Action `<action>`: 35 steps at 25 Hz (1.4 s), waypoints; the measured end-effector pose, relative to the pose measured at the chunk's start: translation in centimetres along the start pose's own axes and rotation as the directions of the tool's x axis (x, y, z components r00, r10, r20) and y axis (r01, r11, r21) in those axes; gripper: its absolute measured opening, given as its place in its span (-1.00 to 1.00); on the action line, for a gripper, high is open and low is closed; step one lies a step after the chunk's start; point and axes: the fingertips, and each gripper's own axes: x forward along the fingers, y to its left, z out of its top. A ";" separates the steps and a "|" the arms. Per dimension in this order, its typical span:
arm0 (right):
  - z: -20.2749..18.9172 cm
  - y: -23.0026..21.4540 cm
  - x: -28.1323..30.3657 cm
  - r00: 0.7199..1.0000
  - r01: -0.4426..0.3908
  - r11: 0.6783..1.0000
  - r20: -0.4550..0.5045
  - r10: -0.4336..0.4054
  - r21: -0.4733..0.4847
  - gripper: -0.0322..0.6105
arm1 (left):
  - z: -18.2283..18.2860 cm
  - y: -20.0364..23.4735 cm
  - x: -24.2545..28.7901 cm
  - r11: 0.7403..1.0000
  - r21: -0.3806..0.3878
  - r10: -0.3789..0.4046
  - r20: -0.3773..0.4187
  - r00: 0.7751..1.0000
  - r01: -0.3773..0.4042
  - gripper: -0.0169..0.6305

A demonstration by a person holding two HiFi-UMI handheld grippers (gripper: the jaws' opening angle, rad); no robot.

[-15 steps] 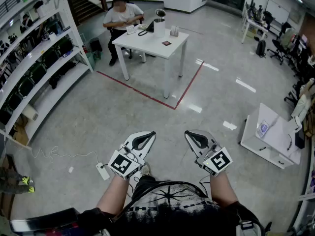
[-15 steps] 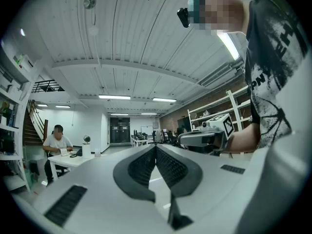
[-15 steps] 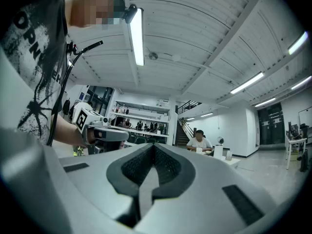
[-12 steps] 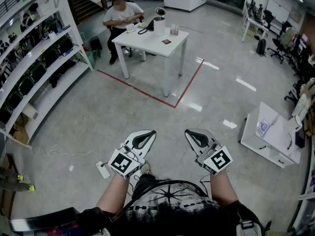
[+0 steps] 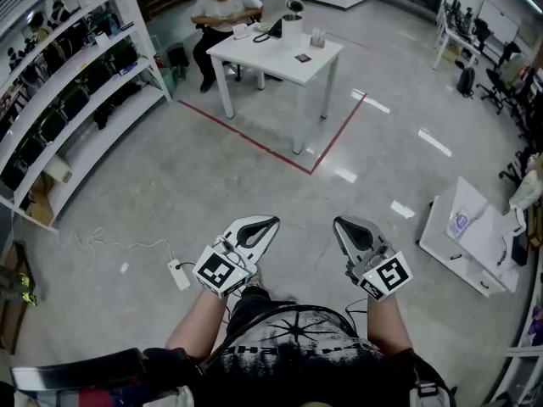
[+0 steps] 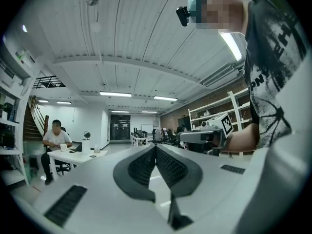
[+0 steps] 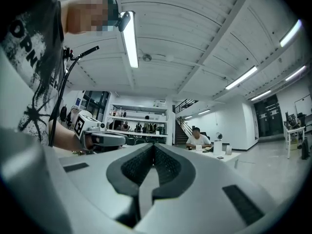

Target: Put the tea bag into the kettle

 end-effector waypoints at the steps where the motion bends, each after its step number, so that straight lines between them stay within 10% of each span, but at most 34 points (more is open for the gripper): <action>1: -0.2 -0.1 0.1 1.000 -0.006 1.000 -0.001 0.006 0.001 -0.87 | -0.1 0.1 0.1 1.000 -0.003 0.001 0.005 1.000 -0.001 -0.91; 16: -2.0 -3.6 5.4 0.998 -0.052 0.998 -0.020 0.053 0.035 -0.87 | -2.5 5.2 2.9 0.999 -0.027 -0.023 -0.037 0.999 0.022 -0.91; 35: -3.9 -13.9 24.3 0.997 0.052 0.998 -0.060 -0.049 0.044 -0.87 | -3.2 27.0 7.7 0.993 -0.049 -0.107 -0.026 0.994 0.106 -0.91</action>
